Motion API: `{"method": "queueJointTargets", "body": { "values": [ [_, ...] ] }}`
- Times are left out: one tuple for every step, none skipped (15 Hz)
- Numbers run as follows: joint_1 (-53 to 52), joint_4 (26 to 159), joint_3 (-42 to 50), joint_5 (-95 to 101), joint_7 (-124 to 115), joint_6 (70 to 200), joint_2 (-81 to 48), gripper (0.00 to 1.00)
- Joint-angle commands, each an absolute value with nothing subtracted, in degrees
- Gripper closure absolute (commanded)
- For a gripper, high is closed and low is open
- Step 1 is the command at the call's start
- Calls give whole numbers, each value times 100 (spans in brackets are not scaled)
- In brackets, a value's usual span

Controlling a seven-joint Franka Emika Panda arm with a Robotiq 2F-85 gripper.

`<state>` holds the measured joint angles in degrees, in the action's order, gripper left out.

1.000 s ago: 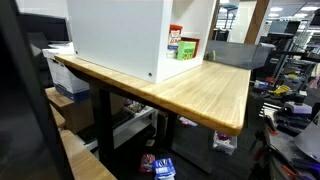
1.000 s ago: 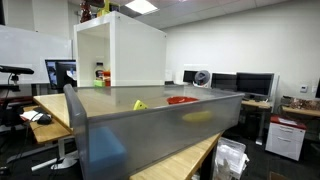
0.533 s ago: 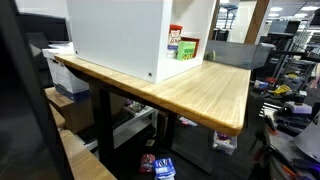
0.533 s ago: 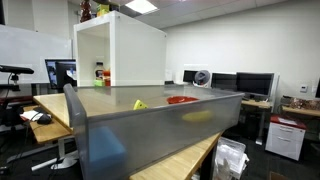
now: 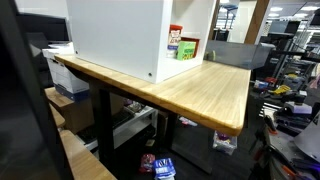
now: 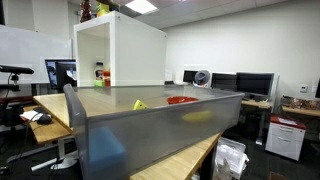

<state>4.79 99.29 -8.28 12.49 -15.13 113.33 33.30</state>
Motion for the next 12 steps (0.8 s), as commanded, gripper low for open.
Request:
{"method": "queueJointTargets", "body": {
  "values": [
    [359, 9667, -770, 1172, -1325, 11155, 3278, 94],
    [345, 9643, -766, 1162, -1332, 11137, 3274, 94],
    [323, 9617, -761, 1139, -1339, 11102, 3270, 94],
    [300, 9587, -756, 1115, -1331, 11059, 3263, 94],
    [286, 9571, -755, 1089, -1345, 11010, 3263, 94],
    [235, 9527, -741, 1016, -1337, 10901, 3249, 94],
    [217, 9511, -739, 984, -1341, 10844, 3246, 94],
    [205, 9496, -747, 955, -1366, 10771, 3250, 94],
    [178, 9478, -740, 932, -1347, 10711, 3250, 94],
    [156, 9467, -738, 914, -1337, 10667, 3252, 94],
    [136, 9452, -735, 898, -1324, 10617, 3252, 94],
    [108, 9429, -731, 879, -1315, 10566, 3246, 94]
  ]
}}
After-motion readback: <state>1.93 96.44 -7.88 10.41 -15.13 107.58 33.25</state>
